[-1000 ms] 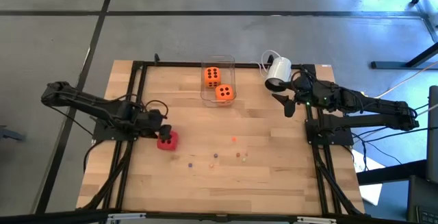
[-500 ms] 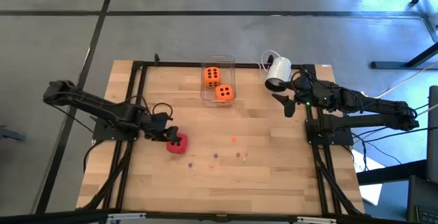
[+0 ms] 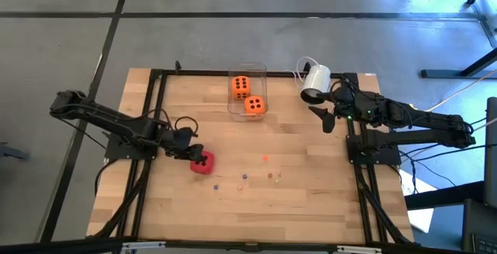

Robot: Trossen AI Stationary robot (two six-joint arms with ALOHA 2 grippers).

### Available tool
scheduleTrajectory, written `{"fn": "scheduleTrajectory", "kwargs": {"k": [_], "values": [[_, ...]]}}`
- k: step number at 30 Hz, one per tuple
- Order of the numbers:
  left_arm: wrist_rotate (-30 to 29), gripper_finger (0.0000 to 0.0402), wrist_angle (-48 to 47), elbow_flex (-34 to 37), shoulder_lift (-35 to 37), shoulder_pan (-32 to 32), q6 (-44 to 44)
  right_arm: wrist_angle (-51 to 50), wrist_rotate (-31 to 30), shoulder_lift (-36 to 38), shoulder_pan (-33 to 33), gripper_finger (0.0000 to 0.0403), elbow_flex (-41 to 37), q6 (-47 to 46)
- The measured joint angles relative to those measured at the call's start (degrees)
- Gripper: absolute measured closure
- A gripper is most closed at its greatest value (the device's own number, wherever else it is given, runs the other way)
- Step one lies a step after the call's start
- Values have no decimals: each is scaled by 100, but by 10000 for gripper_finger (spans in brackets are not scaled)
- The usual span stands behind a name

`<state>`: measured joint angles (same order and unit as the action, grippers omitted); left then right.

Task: Pick & Place Dice
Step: Put the large red die in the bin

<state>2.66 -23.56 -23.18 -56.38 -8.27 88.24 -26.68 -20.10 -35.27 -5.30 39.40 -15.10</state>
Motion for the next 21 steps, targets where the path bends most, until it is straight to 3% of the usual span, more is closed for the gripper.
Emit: {"fn": "scheduleTrajectory", "kwargs": {"k": [8, 21], "values": [[-148, 182, 24, 4, -4, -5, -65, 0, 0, 0, 0, 101, 0, -75], [-210, 188, 569, 31, 295, 0, -233, 0, 0, -2, 0, 101, 0, -73]]}}
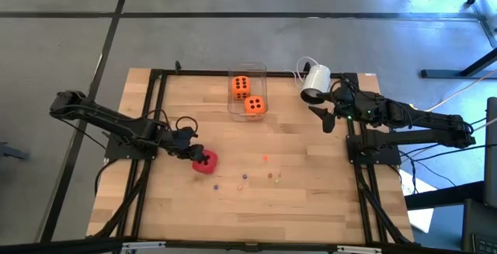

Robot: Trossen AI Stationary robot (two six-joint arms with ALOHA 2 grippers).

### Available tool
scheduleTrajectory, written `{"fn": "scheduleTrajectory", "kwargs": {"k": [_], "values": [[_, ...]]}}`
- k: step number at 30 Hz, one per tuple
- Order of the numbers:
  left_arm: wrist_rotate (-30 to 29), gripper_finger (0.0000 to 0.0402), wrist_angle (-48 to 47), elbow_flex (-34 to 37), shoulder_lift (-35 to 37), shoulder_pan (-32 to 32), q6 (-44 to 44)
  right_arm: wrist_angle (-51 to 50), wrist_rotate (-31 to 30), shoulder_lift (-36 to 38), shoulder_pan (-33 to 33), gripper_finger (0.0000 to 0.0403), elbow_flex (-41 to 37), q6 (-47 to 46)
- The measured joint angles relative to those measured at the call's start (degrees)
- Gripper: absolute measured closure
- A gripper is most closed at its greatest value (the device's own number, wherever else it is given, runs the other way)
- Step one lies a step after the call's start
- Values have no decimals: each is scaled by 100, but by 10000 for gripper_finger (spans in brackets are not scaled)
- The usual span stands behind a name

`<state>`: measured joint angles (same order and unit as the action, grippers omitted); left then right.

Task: Pick & Place Dice
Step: Put the large red die in the bin

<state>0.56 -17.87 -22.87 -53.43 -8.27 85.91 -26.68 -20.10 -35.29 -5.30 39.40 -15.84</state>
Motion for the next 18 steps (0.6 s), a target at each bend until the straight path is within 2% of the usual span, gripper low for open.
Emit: {"fn": "scheduleTrajectory", "kwargs": {"k": [5, 14, 18], "values": [[-117, 189, 93, 12, 290, 5, -90, 0, 0, 0, 0, 101, 0, 0], [-489, 189, 992, -7, 810, 118, -344, 0, 0, 0, 0, 101, 0, 2], [-574, 194, 1038, -7, 903, 201, -385, 0, 0, 0, 0, 101, 0, 0]]}}
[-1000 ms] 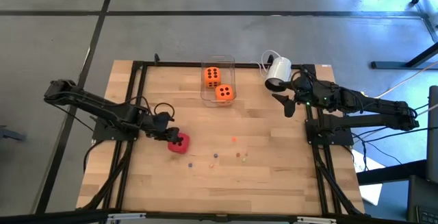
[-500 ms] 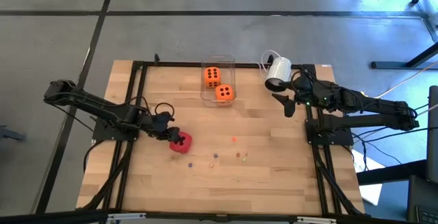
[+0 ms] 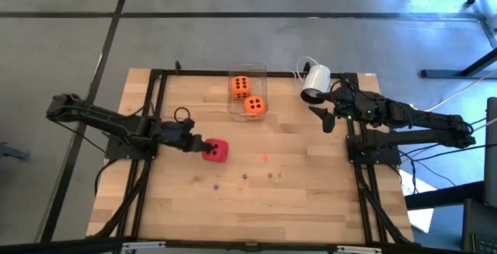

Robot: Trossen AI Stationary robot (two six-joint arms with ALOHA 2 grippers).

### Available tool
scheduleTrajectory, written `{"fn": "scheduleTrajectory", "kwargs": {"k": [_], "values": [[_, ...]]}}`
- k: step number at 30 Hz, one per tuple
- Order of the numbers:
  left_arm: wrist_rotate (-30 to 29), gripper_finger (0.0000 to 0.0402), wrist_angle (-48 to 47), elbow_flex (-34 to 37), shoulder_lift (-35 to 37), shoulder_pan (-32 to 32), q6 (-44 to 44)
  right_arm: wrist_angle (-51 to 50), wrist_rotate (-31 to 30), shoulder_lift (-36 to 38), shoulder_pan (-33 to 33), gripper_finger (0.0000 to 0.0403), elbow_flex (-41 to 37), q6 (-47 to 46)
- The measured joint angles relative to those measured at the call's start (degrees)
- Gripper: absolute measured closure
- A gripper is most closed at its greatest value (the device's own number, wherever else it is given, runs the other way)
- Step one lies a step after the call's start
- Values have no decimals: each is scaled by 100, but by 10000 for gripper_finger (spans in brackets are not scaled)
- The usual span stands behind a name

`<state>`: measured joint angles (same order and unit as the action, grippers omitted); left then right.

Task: Pick & Place Dice
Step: Put the large red die in the bin

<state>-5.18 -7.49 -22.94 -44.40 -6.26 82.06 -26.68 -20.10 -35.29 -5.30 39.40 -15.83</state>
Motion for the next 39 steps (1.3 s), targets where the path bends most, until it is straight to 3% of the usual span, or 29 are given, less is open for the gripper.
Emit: {"fn": "scheduleTrajectory", "kwargs": {"k": [13, 17, 24, 30, 35, 39], "values": [[-153, 211, 1479, -6, 89, 588, -659, 0, 2, 1, 0, 101, 0, -7], [-480, 211, 2159, -11, 91, 971, -944, 0, 2, 2, 0, 101, 0, 2], [-553, 211, 2352, -57, -37, 1823, -1530, 0, 0, 2, 0, 101, 0, 19], [-205, 211, 2283, -915, -737, 2435, -2568, 2, 0, 0, 0, 101, 0, 22], [-262, 211, 1580, -1844, -1603, 2935, -3632, 2, -72, 0, 0, 101, 0, 22], [-327, 211, 1764, -2353, -2372, 3248, -4551, 2, -72, 1, 0, 101, 0, 24]]}}
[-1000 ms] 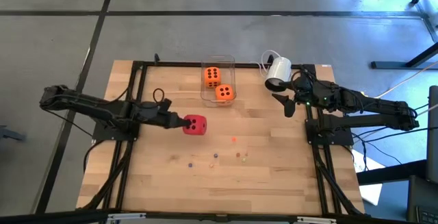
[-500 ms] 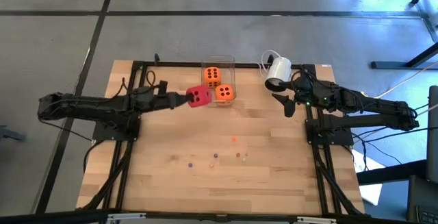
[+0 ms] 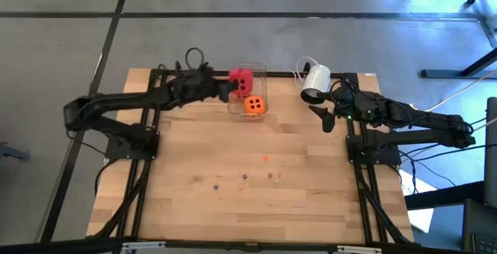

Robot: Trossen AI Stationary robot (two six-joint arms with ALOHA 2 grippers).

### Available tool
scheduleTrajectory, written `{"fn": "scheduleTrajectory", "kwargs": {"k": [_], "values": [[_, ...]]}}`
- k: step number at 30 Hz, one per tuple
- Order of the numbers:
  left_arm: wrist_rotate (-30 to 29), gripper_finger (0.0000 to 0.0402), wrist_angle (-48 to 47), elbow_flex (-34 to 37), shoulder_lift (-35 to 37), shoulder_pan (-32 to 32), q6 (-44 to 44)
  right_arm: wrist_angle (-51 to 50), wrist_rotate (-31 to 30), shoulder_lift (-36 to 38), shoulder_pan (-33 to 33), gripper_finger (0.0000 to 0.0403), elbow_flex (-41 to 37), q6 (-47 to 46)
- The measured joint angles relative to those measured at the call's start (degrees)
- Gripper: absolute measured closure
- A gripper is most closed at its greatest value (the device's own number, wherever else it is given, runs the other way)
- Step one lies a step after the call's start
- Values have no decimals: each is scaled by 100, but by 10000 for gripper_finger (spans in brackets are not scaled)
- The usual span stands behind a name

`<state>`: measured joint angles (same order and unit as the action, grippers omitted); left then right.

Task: Pick & Place Dice
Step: Put the large red die in the bin

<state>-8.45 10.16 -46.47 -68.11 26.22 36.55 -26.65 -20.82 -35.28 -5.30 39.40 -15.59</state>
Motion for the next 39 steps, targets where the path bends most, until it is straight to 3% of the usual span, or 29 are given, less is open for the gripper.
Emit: {"fn": "scheduleTrajectory", "kwargs": {"k": [5, 13, 21, 33, 39], "values": [[-296, 211, 98, -386, -733, 250, -1049, 0, -17, 1, 0, 101, 0, 10], [-938, 211, 537, -394, -1488, 275, -1898, -12, -17, -1, 0, 101, 0, 129], [-1023, 211, 1009, -394, -2079, 277, -2091, -44, -17, -1, 0, 100, 0, 131], [-1240, 211, 1046, -393, -2111, 245, -2532, -44, -17, -1, 0, 101, 0, 130], [-1336, 211, 1300, 8, -2101, 238, -2589, -46, -17, 1, 0, 101, 0, 131]]}}
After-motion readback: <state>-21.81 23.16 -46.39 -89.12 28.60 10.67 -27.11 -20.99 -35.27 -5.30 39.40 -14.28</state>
